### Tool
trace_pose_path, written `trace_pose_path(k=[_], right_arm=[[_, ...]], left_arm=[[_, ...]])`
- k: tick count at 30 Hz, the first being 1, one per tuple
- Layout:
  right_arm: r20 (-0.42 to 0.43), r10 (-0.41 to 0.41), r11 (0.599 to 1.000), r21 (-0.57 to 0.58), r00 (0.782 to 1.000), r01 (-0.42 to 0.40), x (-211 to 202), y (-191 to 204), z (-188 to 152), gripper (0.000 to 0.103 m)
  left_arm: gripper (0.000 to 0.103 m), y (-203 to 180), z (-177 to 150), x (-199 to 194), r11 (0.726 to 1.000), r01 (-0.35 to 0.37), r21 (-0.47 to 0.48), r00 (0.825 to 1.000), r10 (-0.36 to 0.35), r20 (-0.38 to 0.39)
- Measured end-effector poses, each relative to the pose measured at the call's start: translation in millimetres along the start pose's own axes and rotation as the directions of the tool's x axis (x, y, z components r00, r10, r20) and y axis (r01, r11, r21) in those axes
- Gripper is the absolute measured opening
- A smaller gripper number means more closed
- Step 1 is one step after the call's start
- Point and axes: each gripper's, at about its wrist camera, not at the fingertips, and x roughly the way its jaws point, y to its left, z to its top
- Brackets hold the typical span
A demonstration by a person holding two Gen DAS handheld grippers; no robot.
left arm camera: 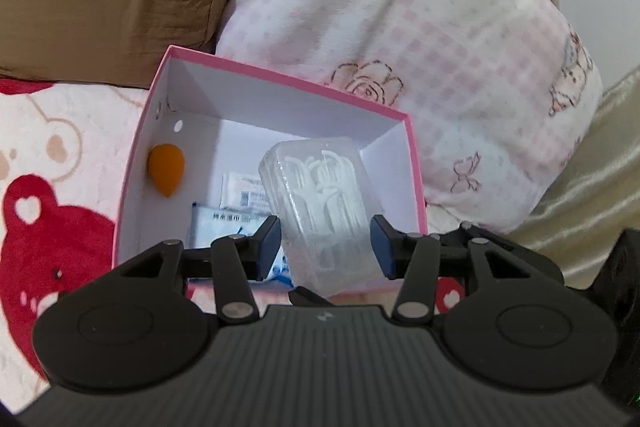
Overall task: Organize objects
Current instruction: 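Lower the clear case into the pink box and open the left tool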
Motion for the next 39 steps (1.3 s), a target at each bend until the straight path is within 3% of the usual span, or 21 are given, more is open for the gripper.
trace_pose_path(k=[2,7,19,24,29,35,39], right_arm=[[-0.011,-0.037,0.992,-0.119,0.999,0.035,11.5,2.4,5.2,0.069],[-0.053,-0.036,0.984,-0.176,0.998,0.026,40.3,-9.5,16.2,0.069],[-0.193,0.055,0.956,-0.273,0.980,-0.108,101.1,-37.9,25.4,0.068],[-0.249,0.072,0.947,-0.288,0.966,-0.145,122.2,-40.7,22.6,0.068],[-0.292,0.077,0.941,-0.294,0.953,-0.166,134.8,-43.4,15.6,0.068],[-0.352,0.082,0.938,-0.290,0.932,-0.192,140.2,-46.7,11.4,0.068],[-0.360,0.042,0.939,-0.304,0.932,-0.160,142.1,-42.4,4.2,0.068]], left_arm=[[0.047,3.0,8.4,10.4,1.000,-0.006,-0.013,1.000,0.006,-0.010],[0.047,18.1,22.6,35.1,0.997,-0.013,-0.077,1.000,0.011,-0.022],[0.048,52.8,28.8,85.9,0.985,-0.021,-0.173,0.997,0.007,-0.079],[0.048,57.7,27.4,105.2,0.981,-0.060,-0.182,0.993,0.039,-0.113],[0.049,63.1,20.2,116.1,0.967,-0.060,-0.248,0.992,0.031,-0.121],[0.048,60.9,13.1,124.3,0.966,-0.062,-0.253,0.985,0.018,-0.173],[0.048,60.0,3.7,126.0,0.967,-0.043,-0.252,0.983,-0.004,-0.183]])
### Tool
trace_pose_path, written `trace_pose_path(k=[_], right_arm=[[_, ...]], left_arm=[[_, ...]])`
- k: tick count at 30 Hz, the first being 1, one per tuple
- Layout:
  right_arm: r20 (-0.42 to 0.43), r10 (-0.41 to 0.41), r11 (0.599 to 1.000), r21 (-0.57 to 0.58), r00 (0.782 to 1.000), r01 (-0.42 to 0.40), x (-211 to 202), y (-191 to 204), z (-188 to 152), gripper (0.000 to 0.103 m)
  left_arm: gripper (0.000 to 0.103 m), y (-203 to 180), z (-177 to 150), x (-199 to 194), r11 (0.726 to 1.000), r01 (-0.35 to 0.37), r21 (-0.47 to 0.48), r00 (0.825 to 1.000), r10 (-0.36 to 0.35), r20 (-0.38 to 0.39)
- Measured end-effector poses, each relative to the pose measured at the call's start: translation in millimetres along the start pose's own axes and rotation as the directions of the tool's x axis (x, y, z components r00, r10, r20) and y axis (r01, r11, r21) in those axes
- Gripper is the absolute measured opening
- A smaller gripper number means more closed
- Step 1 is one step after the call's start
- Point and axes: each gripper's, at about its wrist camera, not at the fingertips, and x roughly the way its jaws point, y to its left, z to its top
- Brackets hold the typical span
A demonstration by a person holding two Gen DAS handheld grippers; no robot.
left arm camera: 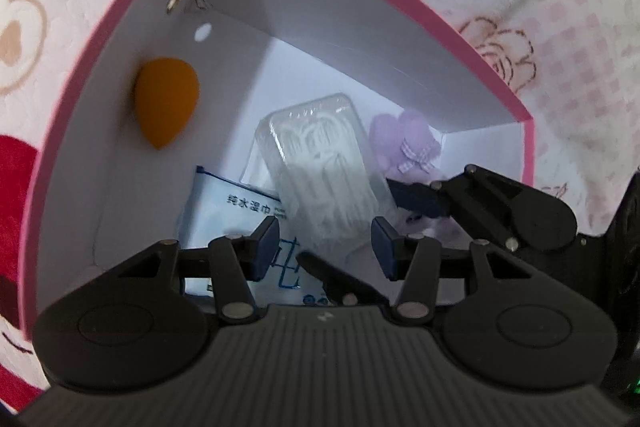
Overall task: Organize objects
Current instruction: 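Lower the clear case into the pink box and open the left tool, then raise the left tool out of the pink box and move toward the yarn ball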
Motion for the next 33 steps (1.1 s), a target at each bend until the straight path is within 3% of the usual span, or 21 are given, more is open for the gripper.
trace_pose_path(k=[3,5,12,16,18,22,27,33], right_arm=[[-0.018,-0.028,0.999,0.039,0.999,0.029,4.0,0.6,-0.1,0.068],[-0.030,-0.070,0.995,0.072,0.997,0.072,5.6,-1.1,-0.6,0.076],[-0.049,-0.156,0.983,0.095,0.987,0.160,1.2,-2.8,-4.7,0.077],[-0.025,-0.140,0.979,0.148,0.990,0.142,-0.8,-3.1,-7.2,0.072],[-0.015,-0.147,0.976,0.162,0.989,0.147,-1.2,-24.6,-4.6,0.071],[-0.009,-0.185,0.970,0.159,0.983,0.184,-0.1,-25.6,-4.4,0.061],[-0.034,-0.263,0.945,0.193,0.964,0.264,22.8,-40.1,1.1,0.056],[-0.008,-0.301,0.909,0.300,0.954,0.289,26.0,-53.5,0.6,0.034]], left_arm=[[0.048,-3.2,-4.2,2.1,1.000,0.005,0.030,1.000,-0.005,0.012],[0.047,-2.9,-5.7,1.8,0.999,0.014,0.038,0.999,-0.015,0.029],[0.039,-1.5,1.4,1.0,0.998,0.048,0.028,0.997,-0.049,0.056],[0.040,-0.4,7.0,-5.5,0.999,0.011,0.043,0.997,-0.014,0.073],[0.040,1.6,10.2,-11.2,0.999,0.004,0.053,0.996,-0.008,0.087],[0.040,-0.8,10.2,-17.2,0.997,-0.003,0.078,0.995,-0.005,0.098],[0.040,-3.8,9.3,-23.5,0.993,-0.024,0.116,0.992,0.009,0.124],[0.041,-8.4,10.5,-33.2,0.987,-0.044,0.154,0.986,0.018,0.167]])
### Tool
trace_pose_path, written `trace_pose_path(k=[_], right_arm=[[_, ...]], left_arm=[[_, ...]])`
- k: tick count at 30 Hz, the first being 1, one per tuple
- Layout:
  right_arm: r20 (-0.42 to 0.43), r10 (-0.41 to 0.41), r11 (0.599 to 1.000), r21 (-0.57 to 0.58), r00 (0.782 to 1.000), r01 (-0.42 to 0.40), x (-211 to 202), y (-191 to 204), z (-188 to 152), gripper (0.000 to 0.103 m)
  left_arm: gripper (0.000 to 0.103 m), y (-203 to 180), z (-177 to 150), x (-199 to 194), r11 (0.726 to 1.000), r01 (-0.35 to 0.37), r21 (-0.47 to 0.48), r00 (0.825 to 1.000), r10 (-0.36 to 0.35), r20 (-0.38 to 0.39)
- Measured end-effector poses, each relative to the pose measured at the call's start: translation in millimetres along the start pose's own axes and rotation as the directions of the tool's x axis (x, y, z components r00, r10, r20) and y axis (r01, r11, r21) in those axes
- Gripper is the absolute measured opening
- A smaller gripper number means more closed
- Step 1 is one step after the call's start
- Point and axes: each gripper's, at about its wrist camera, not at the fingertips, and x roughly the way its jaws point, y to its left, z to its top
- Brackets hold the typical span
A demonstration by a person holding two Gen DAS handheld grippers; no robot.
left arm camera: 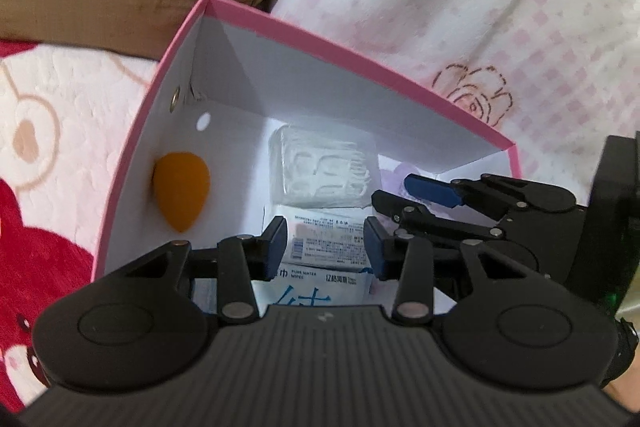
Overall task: Organize objects
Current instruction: 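Raise the left tool out of the pink box and move toward the yarn ball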
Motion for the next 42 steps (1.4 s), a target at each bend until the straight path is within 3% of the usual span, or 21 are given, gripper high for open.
trace_pose_path(k=[5,9,15,21,25,30,33,39,42], right_arm=[[-0.012,0.010,1.000,0.030,1.000,-0.009,2.1,-0.1,0.9,0.032],[0.029,0.066,0.994,0.079,0.997,-0.068,-21.0,-3.2,-7.4,0.032],[0.091,0.138,0.982,0.119,0.986,-0.149,-76.9,6.3,-29.9,0.044],[0.095,0.140,0.981,0.125,0.986,-0.151,-121.7,11.8,-46.7,0.052],[0.115,0.131,0.979,0.144,0.985,-0.147,-145.6,12.1,-56.7,0.065],[0.128,0.128,0.978,0.151,0.984,-0.147,-174.7,11.8,-65.3,0.067],[0.142,0.120,0.979,0.150,0.983,-0.141,-186.8,14.0,-68.6,0.074],[0.147,0.118,0.983,0.124,0.982,-0.137,-207.5,18.6,-75.4,0.076],[0.153,0.118,0.983,0.120,0.981,-0.137,-218.2,19.6,-77.9,0.079]], left_arm=[[0.042,-4.6,-1.1,-8.6,1.000,-0.004,0.016,1.000,0.004,0.016],[0.043,-13.8,-6.2,-21.7,0.998,-0.011,0.054,1.000,0.010,0.020],[0.050,-28.0,-19.6,-49.4,0.994,-0.034,0.108,0.999,0.035,-0.004],[0.058,-39.5,-32.2,-88.2,0.986,-0.057,0.160,0.998,0.057,0.003],[0.061,-45.2,-37.8,-115.3,0.980,-0.063,0.189,0.998,0.060,0.021],[0.065,-59.2,-45.7,-138.3,0.965,-0.094,0.243,0.996,0.089,0.028],[0.074,-66.5,-55.4,-150.7,0.961,-0.087,0.262,0.996,0.079,0.041],[0.076,-73.8,-72.8,-156.3,0.951,-0.092,0.295,0.996,0.094,0.009],[0.083,-76.4,-81.2,-161.9,0.942,-0.094,0.323,0.995,0.100,-0.003]])
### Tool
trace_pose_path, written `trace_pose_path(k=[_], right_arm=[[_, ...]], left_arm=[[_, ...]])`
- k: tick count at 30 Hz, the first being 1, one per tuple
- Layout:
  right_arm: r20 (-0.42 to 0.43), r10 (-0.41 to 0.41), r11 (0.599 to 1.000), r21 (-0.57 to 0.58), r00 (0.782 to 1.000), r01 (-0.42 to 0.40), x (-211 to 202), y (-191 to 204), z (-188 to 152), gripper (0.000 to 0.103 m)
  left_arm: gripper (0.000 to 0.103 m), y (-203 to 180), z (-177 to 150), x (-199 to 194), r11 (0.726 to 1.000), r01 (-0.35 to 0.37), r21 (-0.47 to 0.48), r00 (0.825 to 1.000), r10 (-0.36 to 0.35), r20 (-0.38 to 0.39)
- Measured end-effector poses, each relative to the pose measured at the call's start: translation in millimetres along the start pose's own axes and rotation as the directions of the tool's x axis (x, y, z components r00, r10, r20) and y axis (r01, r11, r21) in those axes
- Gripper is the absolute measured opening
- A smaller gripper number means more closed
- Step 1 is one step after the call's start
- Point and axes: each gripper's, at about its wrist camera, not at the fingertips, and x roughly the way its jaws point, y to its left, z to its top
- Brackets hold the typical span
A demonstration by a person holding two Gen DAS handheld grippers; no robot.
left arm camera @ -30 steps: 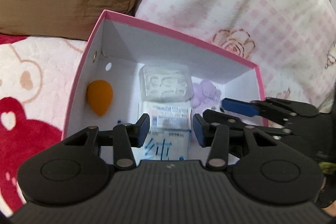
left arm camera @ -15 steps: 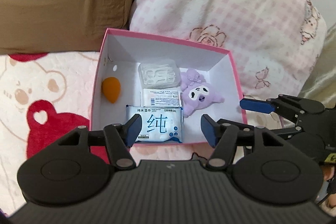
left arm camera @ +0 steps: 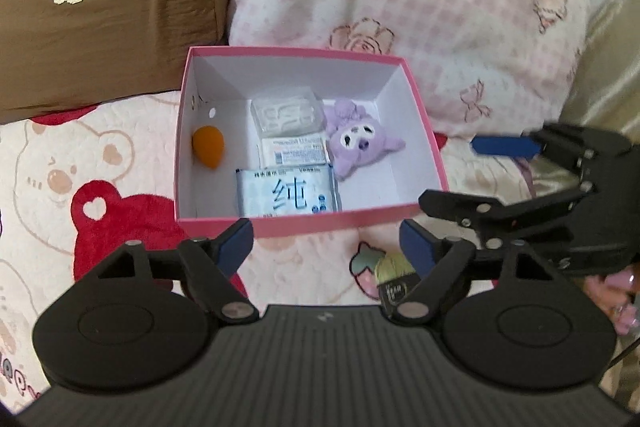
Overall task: Organize objects
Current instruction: 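Raise the left tool out of the pink box and move toward the yarn ball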
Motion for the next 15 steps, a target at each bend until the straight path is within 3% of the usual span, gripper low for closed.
trace_pose_path(k=[1,5,15], right_arm=[[0.006,0.000,1.000,-0.002,1.000,0.000,-4.5,1.3,-0.5,0.086],[-0.030,0.024,0.999,-0.038,0.999,-0.025,-12.2,4.8,-2.4,0.088],[-0.020,-0.009,1.000,-0.030,1.000,0.009,-36.8,10.4,-19.7,0.094]], left_arm=[[0.088,-1.6,-2.1,-2.8,1.000,0.002,0.009,1.000,-0.002,0.000],[0.095,-9.4,-4.2,-8.3,0.997,0.003,0.075,1.000,-0.002,-0.006],[0.099,-15.6,-25.5,-20.2,0.992,-0.018,0.129,0.999,0.021,-0.026]])
